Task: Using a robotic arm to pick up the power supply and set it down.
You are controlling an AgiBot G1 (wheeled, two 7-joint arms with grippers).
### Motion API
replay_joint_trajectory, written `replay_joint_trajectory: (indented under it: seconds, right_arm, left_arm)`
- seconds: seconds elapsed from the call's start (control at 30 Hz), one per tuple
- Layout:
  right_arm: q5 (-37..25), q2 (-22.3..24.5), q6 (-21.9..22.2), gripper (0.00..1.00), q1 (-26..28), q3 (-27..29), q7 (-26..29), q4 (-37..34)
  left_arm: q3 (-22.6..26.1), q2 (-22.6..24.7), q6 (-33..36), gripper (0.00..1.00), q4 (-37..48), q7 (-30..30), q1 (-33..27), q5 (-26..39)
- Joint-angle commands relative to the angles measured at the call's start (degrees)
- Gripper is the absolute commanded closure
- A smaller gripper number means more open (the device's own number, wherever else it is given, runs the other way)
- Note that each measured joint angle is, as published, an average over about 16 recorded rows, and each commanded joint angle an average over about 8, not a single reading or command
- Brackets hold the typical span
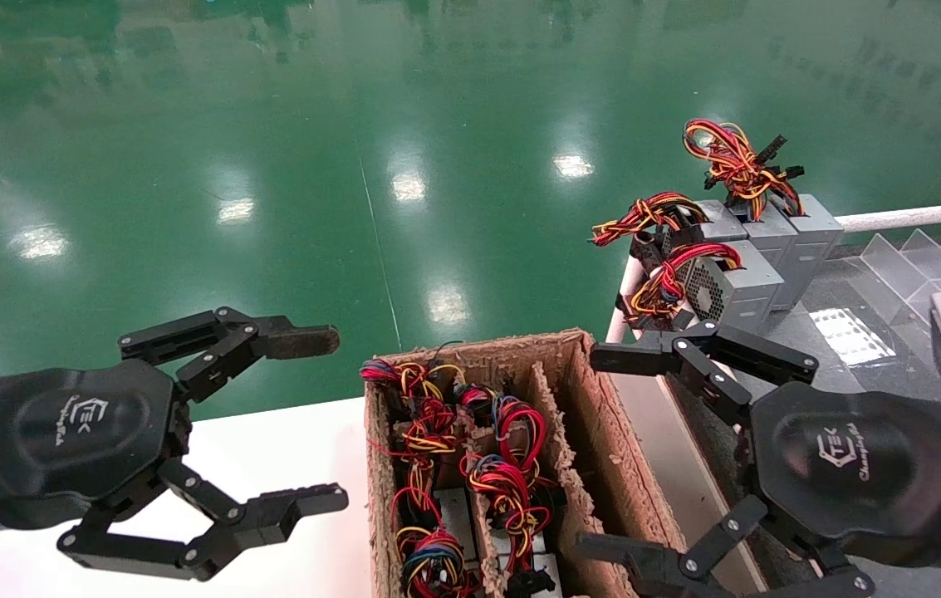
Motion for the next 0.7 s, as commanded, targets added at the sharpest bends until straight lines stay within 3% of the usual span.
replay_joint_trajectory:
  seconds: [0.03,0.7]
  right_arm:
    - [0.0,0.0,0.0,0.0,0.0,0.0,0.0,0.0]
    - [0.0,0.0,0.0,0.0,0.0,0.0,0.0,0.0]
  left_arm:
    - [0.0,0.0,0.0,1.0,0.0,0.0,0.0,0.0]
    - [0.0,0.0,0.0,1.0,0.0,0.0,0.0,0.0]
